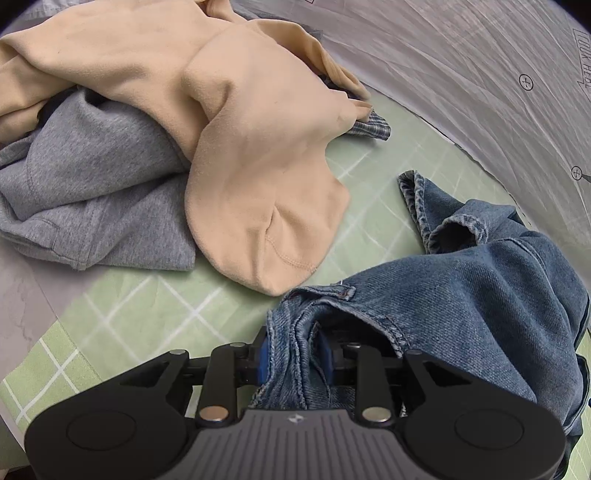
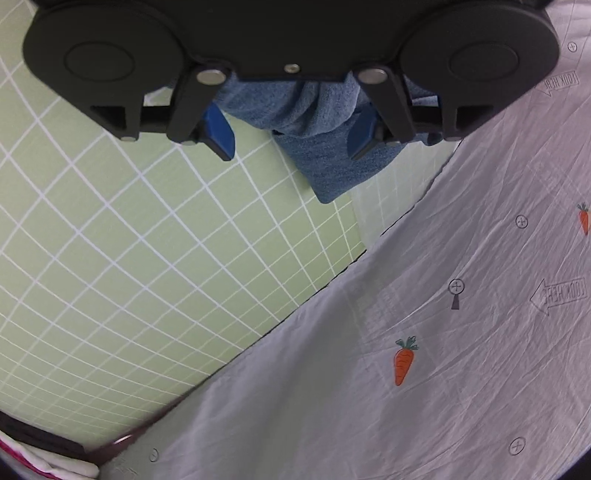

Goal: Fold clothes

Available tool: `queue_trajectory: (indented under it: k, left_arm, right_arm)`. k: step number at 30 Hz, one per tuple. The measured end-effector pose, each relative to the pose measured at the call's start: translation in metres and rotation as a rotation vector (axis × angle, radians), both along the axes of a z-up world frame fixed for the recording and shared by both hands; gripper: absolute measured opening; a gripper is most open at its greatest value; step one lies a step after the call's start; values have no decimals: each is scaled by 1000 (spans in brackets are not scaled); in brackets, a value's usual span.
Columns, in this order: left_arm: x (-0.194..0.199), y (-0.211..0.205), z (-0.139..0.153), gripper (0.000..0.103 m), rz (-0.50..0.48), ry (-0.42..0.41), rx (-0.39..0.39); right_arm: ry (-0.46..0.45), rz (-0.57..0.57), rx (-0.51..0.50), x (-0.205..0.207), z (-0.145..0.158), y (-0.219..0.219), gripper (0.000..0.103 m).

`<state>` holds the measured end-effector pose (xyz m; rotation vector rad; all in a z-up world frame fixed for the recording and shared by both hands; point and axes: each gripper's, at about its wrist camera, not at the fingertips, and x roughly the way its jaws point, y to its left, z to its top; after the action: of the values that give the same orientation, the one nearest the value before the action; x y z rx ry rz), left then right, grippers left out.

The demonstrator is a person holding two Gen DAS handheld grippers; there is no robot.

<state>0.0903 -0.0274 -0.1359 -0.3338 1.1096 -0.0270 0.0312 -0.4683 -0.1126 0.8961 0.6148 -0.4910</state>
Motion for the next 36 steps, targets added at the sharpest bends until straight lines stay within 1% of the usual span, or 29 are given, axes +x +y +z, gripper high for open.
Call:
queue_trajectory:
  k: [3,7,9,10,11,12,13,15,17,19,22,26,28,32,34,36]
  left_arm:
    - [2,-4,0,31,-9,0,23]
    - [2,-5,0,31,-9,1,28]
    - [2,-4,0,31,-4,2,25]
    - [2,-4,1,32,-2,4,27]
    - [2,-5,1,32,0,6,30]
    - [2,-5,1,32,1,8,33]
    - [1,-7,3,32,-1,8,37]
    - [0,-9,5,31,-5,7,45]
    - [-1,-12,7,28,-11,5,49]
    - [-4,-21,12,21,-33,-10,25]
    - [-9,-39,19,18,-69,-29,-17]
    - [-17,-84,26,17,-125,-46,-65]
    - [-21,-109,29,17,-157,-55,-118]
    - [-29,-158,42,17,-236,-94,-195]
    - [-34,-183,50,17,-274,-115,-232]
    - [-40,-199,62,17,-301,-154,-259]
  right_arm:
    - [9,82,57,18,-8,7,69]
    - [104,149,62,39,-24,20,68]
    - [141,163,50,41,-31,25,64]
    - [146,162,41,39,-33,25,53]
    - [142,158,30,36,-34,25,35]
    - [125,140,25,30,-33,22,25]
    - [99,112,23,21,-31,18,12]
    - [46,55,20,3,-26,10,12]
    - [-6,3,13,-14,-19,2,12]
    - [-54,-37,-7,-32,-7,-10,11]
    - [-103,-85,-71,-54,15,-25,11]
    - [-164,-139,-179,-75,50,-48,11]
    - [-194,-159,-266,-84,73,-62,10]
    - [-260,-180,-444,-101,123,-89,10]
    - [-312,-183,-547,-114,155,-96,10]
    - [-366,-178,-656,-130,182,-95,10]
